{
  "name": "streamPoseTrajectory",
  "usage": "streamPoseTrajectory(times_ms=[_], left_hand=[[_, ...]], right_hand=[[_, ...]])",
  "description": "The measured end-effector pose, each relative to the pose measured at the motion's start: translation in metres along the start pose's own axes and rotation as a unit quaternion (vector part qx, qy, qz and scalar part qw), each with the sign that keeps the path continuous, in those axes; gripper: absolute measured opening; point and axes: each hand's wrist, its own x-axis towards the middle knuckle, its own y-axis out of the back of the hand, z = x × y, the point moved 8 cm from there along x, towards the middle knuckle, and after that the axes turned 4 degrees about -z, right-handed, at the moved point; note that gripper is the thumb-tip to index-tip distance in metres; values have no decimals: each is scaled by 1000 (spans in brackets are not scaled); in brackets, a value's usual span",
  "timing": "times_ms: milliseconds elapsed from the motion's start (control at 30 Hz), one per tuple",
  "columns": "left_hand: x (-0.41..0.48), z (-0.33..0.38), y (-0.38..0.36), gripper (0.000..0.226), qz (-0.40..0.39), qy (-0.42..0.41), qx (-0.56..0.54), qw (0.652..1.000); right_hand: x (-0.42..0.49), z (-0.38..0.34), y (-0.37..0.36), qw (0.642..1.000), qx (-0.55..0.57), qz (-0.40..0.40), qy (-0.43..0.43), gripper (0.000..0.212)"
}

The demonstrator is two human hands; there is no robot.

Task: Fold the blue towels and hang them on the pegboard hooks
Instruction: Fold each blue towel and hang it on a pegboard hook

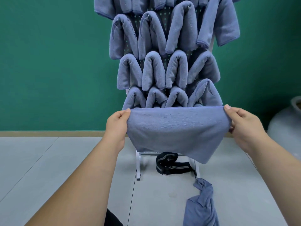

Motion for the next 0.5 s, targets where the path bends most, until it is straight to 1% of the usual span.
streamPoseTrajectory(times_ms=[67,167,233,300,367,433,500], left_hand=[[-1,-5,0,26,19,24,-20,999],[-7,-11,-1,16,70,31,14,997],[-15,-13,-10,10,68,34,32,997],[-25,-12,-28,8,31,29,42,998],[-35,-12,-51,5,-26,21,57,998],[-46,-14,-73,3,-72,19,63,995],[-56,-16,-91,4,-98,12,76,992]], right_hand=[[-3,-1,-2,1000,19,10,-11,34],[-6,3,-11,999,32,38,-12,26],[-11,7,-21,998,27,52,-6,22],[-14,12,-35,999,7,44,0,14],[-19,16,-53,999,-26,21,12,7],[-28,20,-73,997,-67,-8,32,6],[-36,21,-93,991,-119,-30,62,7]])
